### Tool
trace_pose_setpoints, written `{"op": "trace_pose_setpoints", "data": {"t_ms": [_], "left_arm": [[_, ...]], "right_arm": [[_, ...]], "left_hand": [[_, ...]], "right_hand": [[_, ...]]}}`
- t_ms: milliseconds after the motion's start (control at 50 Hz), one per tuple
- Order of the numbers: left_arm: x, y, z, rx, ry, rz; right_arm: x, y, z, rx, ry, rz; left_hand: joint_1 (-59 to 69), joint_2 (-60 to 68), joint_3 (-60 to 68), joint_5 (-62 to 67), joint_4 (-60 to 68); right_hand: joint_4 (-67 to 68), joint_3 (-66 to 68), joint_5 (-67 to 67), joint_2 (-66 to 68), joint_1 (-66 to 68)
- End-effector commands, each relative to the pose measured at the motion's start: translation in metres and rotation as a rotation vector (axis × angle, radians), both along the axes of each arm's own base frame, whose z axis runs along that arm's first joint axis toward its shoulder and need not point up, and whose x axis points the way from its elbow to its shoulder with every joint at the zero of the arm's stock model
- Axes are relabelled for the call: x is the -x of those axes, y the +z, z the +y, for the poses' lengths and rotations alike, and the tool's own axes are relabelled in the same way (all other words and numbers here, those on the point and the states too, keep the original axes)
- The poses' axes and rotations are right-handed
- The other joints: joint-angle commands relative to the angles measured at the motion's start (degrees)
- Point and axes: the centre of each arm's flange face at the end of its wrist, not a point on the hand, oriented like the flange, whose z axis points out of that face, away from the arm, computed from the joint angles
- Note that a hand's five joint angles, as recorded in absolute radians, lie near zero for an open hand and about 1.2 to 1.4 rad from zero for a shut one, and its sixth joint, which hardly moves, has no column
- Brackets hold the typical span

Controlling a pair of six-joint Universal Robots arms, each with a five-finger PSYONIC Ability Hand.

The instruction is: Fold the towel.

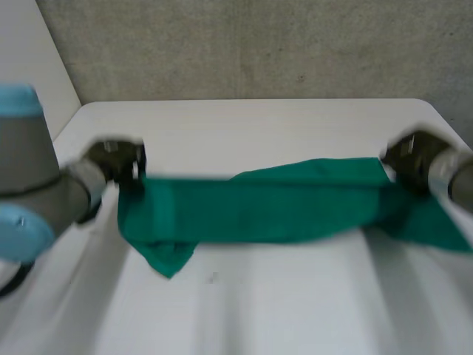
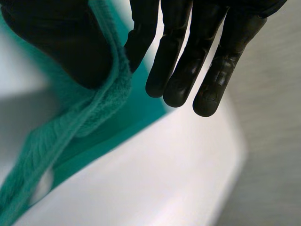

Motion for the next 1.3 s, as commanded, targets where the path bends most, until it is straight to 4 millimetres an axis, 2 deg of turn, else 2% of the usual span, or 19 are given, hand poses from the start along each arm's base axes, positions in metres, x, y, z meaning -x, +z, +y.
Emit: {"op": "trace_pose_setpoints", "data": {"t_ms": [20,40,100,120,180,260,400,420,580,680,740,800,820,880,1020,1180,1220,1280,1300], "left_arm": [[0.009,0.173,-0.055,0.672,0.151,0.206],[0.006,0.202,-0.053,0.803,0.177,0.259],[-0.004,0.24,-0.043,0.973,0.216,0.33],[-0.008,0.254,-0.038,1.046,0.226,0.361],[-0.009,0.256,-0.032,1.08,0.222,0.377],[-0.005,0.222,-0.035,0.988,0.197,0.338],[-0.004,0.139,-0.037,0.758,0.158,0.242],[-0.006,0.12,-0.035,0.705,0.16,0.22],[-0.017,0.03,-0.026,0.458,0.161,0.116],[-0.017,0.006,-0.02,0.387,0.131,0.095],[-0.021,0.002,-0.02,0.375,0.14,0.089],[-0.027,0.0,-0.022,0.369,0.155,0.087],[-0.03,0.002,-0.024,0.371,0.165,0.089],[-0.035,0.001,-0.025,0.366,0.177,0.084],[-0.046,0.0,-0.03,0.363,0.209,0.076],[-0.048,0.001,-0.031,0.36,0.219,0.077],[-0.048,0.001,-0.03,0.357,0.218,0.074],[-0.048,-0.003,-0.026,0.335,0.217,0.068],[-0.049,-0.004,-0.025,0.331,0.217,0.067]], "right_arm": [[-0.026,0.148,-0.055,0.678,-0.001,-0.388],[-0.028,0.159,-0.056,0.736,0.008,-0.426],[-0.027,0.208,-0.043,0.994,0.053,-0.541],[-0.025,0.214,-0.04,1.029,0.052,-0.552],[-0.021,0.213,-0.032,1.051,0.052,-0.554],[-0.024,0.177,-0.034,0.933,0.041,-0.524],[-0.023,0.109,-0.03,0.695,0.02,-0.471],[-0.025,0.091,-0.028,0.638,0.029,-0.458],[-0.032,-0.014,-0.018,0.306,0.089,-0.412],[-0.031,-0.063,-0.015,0.147,0.053,-0.411],[-0.029,-0.077,-0.015,0.076,0.009,-0.455],[-0.024,-0.078,-0.016,0.036,-0.041,-0.52],[-0.017,-0.079,-0.019,0.006,-0.094,-0.573],[0.001,-0.081,-0.026,-0.054,-0.218,-0.696],[0.039,-0.09,-0.034,-0.178,-0.448,-0.865],[0.056,-0.095,-0.035,-0.184,-0.495,-0.837],[0.056,-0.096,-0.034,-0.186,-0.493,-0.831],[0.053,-0.098,-0.031,-0.214,-0.46,-0.83],[0.051,-0.099,-0.029,-0.223,-0.442,-0.831]], "left_hand": [[15.2,11.5,11.7,14.6,11.5],[15.2,11.5,11.7,14.6,11.5],[15.2,11.5,11.7,14.6,11.5],[15.2,11.5,11.7,14.6,11.5],[15.2,11.5,11.7,14.6,11.5],[15.2,11.5,11.7,14.6,11.5],[15.2,11.5,11.7,14.6,11.5],[15.2,11.5,11.7,14.6,11.5],[15.2,11.5,11.7,14.6,11.5],[15.2,11.5,11.7,14.6,11.5],[15.2,11.5,11.7,14.6,11.5],[15.2,11.5,11.7,14.6,11.5],[15.2,11.5,11.7,14.6,11.5],[15.2,11.5,11.7,14.6,11.5],[15.2,11.5,11.7,14.6,11.5],[15.2,11.5,11.7,14.6,11.5],[15.2,11.5,11.7,14.6,11.5],[15.2,11.5,11.7,14.6,11.5],[15.2,11.5,11.7,14.6,11.5]], "right_hand": [[11.8,12.5,13.6,13.0,23.9],[11.8,12.5,13.6,13.0,23.9],[11.8,12.5,13.6,13.0,23.9],[11.8,12.5,13.6,13.0,23.9],[11.8,12.5,13.6,13.0,23.9],[11.8,12.5,13.6,13.0,23.9],[11.8,12.5,13.6,13.0,23.9],[11.8,12.5,13.6,13.0,23.9],[11.8,12.5,13.6,13.0,23.9],[11.8,12.5,13.6,13.0,23.9],[9.6,10.2,11.3,10.7,21.7],[-4.0,-3.4,-2.3,-2.9,8.1],[-14.4,-13.8,-12.6,-13.2,-2.3],[-24.7,-24.1,-23.0,-23.6,-12.6],[-34.7,-34.0,-32.9,-33.5,-22.6],[-28.8,-28.2,-27.1,-27.7,-16.7],[-21.5,-20.8,-19.7,-20.3,-9.3],[11.7,12.4,13.5,12.9,23.8],[11.8,12.5,13.6,13.0,23.9]]}}
